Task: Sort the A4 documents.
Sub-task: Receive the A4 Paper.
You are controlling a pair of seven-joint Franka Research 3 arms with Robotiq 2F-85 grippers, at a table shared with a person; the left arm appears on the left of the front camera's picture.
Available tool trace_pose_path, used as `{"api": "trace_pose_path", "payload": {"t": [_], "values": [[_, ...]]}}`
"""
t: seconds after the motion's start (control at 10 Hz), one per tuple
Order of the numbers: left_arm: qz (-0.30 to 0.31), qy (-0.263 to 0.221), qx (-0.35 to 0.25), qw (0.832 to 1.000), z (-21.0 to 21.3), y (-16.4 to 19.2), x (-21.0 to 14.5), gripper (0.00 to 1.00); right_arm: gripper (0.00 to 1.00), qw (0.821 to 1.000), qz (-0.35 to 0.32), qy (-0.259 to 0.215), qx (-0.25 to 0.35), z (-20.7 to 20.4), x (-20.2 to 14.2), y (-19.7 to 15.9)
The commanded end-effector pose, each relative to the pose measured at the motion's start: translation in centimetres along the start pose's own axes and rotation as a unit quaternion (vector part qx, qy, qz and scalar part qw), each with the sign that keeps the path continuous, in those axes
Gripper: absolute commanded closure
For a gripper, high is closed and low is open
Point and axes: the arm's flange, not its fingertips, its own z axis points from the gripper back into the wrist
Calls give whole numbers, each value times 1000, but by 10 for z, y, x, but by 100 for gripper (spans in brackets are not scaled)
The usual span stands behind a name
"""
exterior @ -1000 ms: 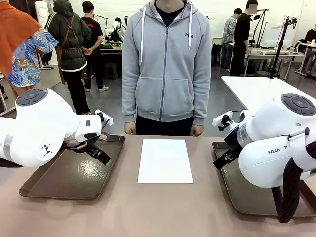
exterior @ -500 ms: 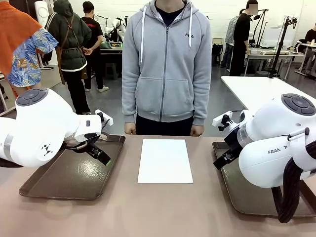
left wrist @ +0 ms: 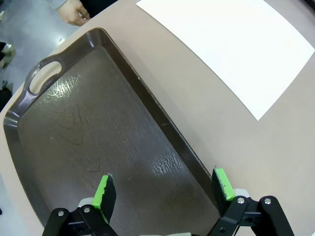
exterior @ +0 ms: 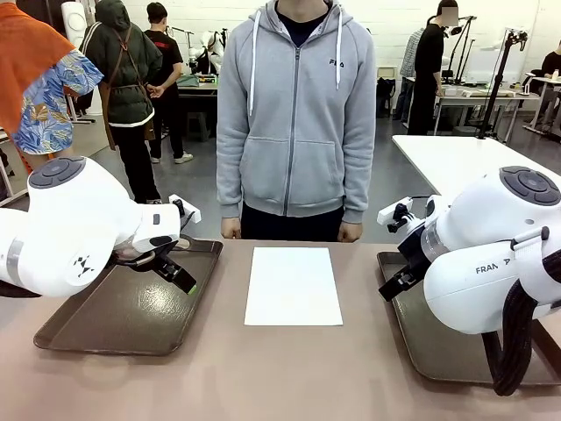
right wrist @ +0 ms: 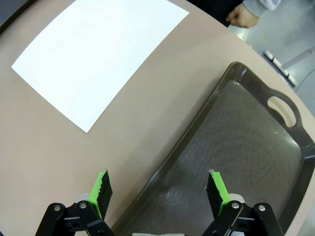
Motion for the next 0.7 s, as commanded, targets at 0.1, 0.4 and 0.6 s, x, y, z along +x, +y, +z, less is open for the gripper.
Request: {"api": "trace_pose_path", "payload": {"t": [0.1,0.4,0.6], "values": [[-7,-6,-3,1000,8,5,-6,0,0,1000,-7,-12,5,6,-4,-1],[51,4,-22,998,56,27,-25,0,0,998,-60,-33,13,47,-26,-27],[63,-17,-53,996,89,35,-39,0,0,994,-84,-64,24,101,-48,-56]]}}
